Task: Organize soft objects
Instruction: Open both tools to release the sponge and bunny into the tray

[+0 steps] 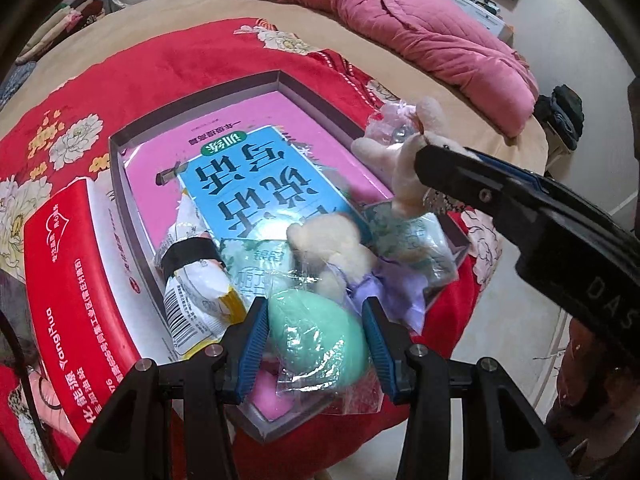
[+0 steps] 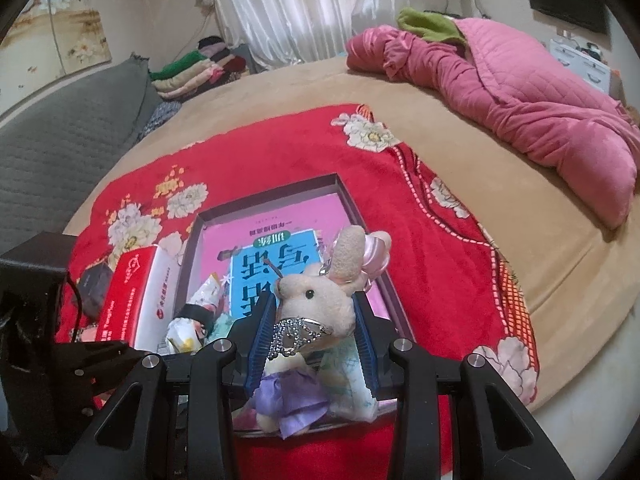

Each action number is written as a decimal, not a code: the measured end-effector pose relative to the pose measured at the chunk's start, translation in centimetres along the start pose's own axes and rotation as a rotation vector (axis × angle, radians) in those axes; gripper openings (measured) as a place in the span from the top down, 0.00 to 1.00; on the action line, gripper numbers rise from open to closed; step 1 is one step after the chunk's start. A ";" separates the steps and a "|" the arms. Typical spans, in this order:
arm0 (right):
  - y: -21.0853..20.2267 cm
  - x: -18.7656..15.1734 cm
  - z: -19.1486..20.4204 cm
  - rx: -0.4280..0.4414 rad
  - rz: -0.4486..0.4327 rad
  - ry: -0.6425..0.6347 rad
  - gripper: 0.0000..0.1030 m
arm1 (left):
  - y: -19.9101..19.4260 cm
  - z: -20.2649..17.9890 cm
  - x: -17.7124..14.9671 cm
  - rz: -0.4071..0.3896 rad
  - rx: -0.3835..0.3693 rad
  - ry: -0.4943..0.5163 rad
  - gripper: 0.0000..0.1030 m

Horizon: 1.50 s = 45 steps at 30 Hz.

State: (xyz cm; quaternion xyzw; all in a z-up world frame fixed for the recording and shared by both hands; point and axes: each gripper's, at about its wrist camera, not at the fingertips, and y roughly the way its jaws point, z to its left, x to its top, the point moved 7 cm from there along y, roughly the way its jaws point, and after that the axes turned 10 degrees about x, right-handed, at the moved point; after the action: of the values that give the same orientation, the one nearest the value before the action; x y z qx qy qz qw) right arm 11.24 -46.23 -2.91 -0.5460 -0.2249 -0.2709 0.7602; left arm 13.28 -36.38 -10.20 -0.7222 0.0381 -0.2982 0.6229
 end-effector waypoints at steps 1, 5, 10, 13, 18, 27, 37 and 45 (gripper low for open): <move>0.3 0.0 0.0 0.001 0.005 0.001 0.61 | 0.1 0.1 0.0 0.002 0.001 -0.002 0.54; 1.9 -0.1 -0.3 0.013 0.035 0.006 0.61 | 0.2 0.0 0.1 0.003 -0.001 -0.001 0.53; 3.3 -0.4 -0.4 0.035 0.066 0.022 0.61 | 0.2 0.0 0.1 0.000 0.001 -0.001 0.53; 4.0 -0.8 -0.6 0.033 0.086 0.027 0.61 | 0.2 0.1 0.1 0.000 0.002 0.000 0.53; 4.9 -1.4 -0.9 0.023 0.125 0.043 0.59 | 0.2 0.2 0.2 -0.002 0.004 0.000 0.53; 5.2 -1.4 -1.2 0.022 0.128 0.080 0.51 | 0.4 0.1 0.1 0.001 0.007 0.000 0.53; 3.9 -0.9 -1.3 0.012 0.094 0.086 0.42 | 0.9 0.4 0.4 0.007 0.017 -0.007 0.53; 2.2 -0.2 -1.9 -0.016 0.058 0.102 0.41 | 1.0 0.5 0.6 0.012 0.030 -0.009 0.52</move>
State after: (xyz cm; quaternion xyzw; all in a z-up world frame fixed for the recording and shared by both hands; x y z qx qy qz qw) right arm 12.61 -47.47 -5.14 -0.5437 -0.1676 -0.2780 0.7740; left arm 14.30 -36.42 -10.90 -0.7138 0.0350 -0.2919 0.6356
